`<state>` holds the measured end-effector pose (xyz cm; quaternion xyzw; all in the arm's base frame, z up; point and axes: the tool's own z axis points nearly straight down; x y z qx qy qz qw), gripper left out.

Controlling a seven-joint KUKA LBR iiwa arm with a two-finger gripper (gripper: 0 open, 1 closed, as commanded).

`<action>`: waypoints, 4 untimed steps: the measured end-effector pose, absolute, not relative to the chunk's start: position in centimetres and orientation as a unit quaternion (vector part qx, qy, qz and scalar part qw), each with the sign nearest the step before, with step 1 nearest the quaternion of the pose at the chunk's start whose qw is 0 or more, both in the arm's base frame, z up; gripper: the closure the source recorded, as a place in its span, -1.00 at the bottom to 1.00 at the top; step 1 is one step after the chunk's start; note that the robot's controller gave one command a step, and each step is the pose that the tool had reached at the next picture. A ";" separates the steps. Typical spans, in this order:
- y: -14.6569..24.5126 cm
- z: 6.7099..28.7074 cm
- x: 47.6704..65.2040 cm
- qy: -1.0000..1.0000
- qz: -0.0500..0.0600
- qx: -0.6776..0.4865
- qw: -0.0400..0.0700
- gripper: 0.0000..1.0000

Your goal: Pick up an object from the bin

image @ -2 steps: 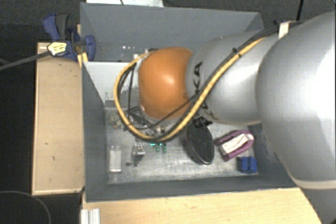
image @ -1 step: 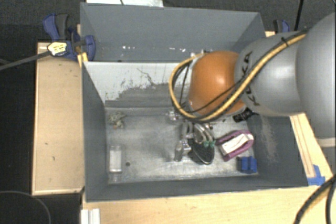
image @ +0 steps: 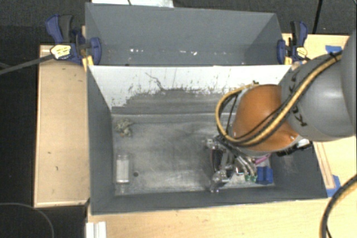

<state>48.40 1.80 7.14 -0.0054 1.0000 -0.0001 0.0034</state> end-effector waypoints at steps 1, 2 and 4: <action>-2.7 11.2 48.9 0.981 0.000 0.193 0.003 -1.00; -2.6 11.1 48.8 0.981 0.000 0.193 0.002 1.00; -3.8 27.2 49.2 0.982 0.000 0.188 0.002 -1.00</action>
Offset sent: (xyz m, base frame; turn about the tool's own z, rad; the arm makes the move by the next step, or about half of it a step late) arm 0.0036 -0.0434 0.0393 0.3947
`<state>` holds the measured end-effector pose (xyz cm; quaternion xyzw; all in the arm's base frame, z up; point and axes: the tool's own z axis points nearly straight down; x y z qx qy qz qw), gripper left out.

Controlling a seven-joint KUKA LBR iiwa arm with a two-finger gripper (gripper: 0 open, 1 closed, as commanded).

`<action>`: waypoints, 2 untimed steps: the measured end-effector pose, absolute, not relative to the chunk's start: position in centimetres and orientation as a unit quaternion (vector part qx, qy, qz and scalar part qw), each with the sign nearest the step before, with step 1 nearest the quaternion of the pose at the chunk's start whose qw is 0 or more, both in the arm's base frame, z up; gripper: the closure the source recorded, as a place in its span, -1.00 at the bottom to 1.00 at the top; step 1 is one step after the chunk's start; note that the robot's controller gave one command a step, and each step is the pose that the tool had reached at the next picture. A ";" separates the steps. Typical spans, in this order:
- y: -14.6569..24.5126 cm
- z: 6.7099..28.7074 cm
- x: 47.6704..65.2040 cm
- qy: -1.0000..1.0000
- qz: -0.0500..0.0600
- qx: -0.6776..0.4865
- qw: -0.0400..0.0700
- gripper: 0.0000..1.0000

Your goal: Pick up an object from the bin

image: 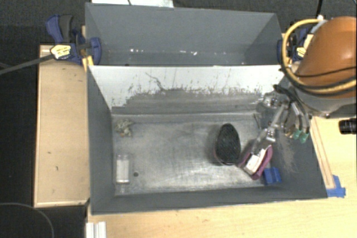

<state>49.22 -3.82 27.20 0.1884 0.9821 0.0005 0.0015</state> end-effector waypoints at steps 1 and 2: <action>-3.3 16.4 53.0 0.983 0.000 0.184 -0.002 -1.00; -4.2 9.4 51.3 0.973 0.001 0.231 0.008 -1.00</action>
Offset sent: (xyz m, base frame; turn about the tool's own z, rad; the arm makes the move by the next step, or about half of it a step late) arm 0.0373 0.0056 -0.1037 -0.0161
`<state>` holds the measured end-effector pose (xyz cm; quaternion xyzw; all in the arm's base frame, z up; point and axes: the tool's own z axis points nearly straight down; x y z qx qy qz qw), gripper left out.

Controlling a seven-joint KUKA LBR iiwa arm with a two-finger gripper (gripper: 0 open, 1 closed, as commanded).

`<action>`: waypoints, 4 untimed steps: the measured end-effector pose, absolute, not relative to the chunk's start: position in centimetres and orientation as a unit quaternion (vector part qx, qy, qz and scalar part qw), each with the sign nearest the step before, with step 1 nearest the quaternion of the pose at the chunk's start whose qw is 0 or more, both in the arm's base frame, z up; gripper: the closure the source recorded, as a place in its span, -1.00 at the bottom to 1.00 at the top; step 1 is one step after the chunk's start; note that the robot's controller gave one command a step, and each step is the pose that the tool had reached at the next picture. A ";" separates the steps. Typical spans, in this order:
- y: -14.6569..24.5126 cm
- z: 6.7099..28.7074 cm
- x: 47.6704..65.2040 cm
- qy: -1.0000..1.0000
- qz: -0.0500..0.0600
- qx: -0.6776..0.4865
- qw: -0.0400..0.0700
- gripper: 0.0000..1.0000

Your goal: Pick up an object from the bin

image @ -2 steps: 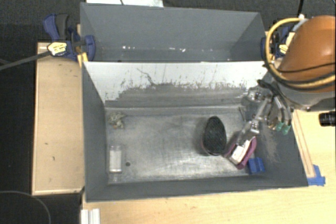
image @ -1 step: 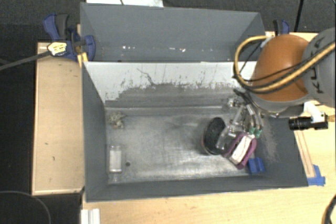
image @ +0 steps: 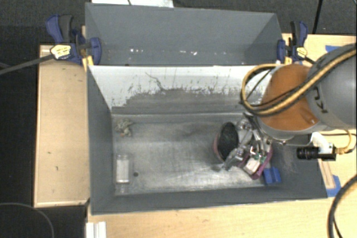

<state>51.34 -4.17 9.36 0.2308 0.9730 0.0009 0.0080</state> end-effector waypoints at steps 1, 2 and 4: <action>-4.1 8.8 50.9 0.973 0.000 0.232 0.001 1.00; -4.1 8.8 50.9 0.973 0.000 0.233 0.001 -1.00; -4.1 8.8 50.9 0.972 0.001 0.234 0.001 -1.00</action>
Offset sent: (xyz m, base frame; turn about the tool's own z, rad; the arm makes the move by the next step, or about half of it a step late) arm 0.0000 0.0000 0.0000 0.0000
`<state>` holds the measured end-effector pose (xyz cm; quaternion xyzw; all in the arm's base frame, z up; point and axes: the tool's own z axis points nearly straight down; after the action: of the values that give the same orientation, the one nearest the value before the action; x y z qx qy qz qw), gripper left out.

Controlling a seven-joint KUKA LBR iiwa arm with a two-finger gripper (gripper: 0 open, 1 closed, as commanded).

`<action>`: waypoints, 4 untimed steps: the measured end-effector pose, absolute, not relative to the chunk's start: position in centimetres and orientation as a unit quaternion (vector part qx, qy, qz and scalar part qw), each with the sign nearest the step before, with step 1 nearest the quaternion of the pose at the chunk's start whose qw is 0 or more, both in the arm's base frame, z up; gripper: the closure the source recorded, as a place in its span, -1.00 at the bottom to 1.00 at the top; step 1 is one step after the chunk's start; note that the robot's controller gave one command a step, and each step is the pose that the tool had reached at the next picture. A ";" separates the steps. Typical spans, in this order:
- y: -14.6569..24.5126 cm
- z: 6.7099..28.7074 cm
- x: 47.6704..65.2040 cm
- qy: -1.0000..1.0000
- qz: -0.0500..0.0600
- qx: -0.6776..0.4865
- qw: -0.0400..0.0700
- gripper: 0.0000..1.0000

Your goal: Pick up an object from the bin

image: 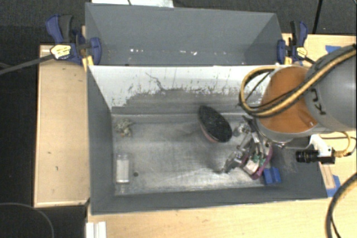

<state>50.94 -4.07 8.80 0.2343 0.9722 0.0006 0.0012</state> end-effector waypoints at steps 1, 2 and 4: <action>-6.6 9.5 49.1 0.938 0.000 0.345 0.000 -1.00; -6.4 9.5 49.2 0.939 0.001 0.344 0.000 1.00; -4.2 14.1 53.5 0.964 0.000 0.267 0.002 -1.00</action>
Offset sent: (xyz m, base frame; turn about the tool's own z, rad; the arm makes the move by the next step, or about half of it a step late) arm -0.0177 -0.0244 0.0067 0.2303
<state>53.49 -4.20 14.12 0.2671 0.9637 0.0005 0.0025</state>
